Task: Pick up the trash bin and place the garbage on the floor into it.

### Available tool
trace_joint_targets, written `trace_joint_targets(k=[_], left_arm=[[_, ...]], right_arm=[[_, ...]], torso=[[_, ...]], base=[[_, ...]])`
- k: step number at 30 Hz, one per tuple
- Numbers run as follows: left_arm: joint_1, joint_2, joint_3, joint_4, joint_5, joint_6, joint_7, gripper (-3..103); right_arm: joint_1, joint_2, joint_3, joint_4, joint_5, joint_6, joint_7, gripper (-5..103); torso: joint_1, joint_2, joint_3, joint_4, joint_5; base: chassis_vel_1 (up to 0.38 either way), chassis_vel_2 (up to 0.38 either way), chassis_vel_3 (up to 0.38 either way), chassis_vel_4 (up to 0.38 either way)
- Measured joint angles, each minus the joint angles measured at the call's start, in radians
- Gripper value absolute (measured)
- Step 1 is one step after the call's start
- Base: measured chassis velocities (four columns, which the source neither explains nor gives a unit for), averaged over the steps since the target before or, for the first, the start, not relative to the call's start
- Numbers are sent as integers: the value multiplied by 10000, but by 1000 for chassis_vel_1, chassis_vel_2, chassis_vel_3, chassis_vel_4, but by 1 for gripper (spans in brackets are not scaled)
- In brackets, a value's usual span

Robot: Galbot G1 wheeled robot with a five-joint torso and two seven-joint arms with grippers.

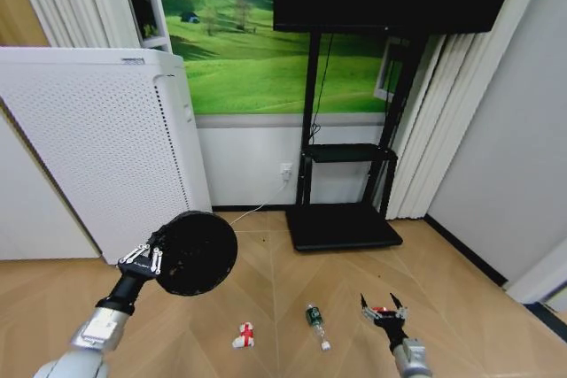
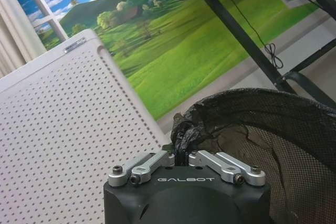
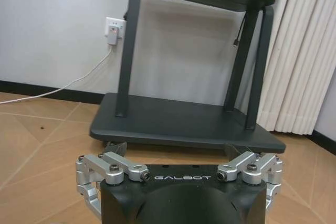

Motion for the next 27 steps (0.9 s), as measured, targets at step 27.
trace_joint_targets(k=[27], left_arm=[[-83, -350, 323, 628, 158, -111, -63, 6]], right_arm=[[-213, -935, -989, 84, 211, -248, 198, 100]], torso=[[0, -1, 0, 6, -4]], base=[[266, 248, -251, -259]])
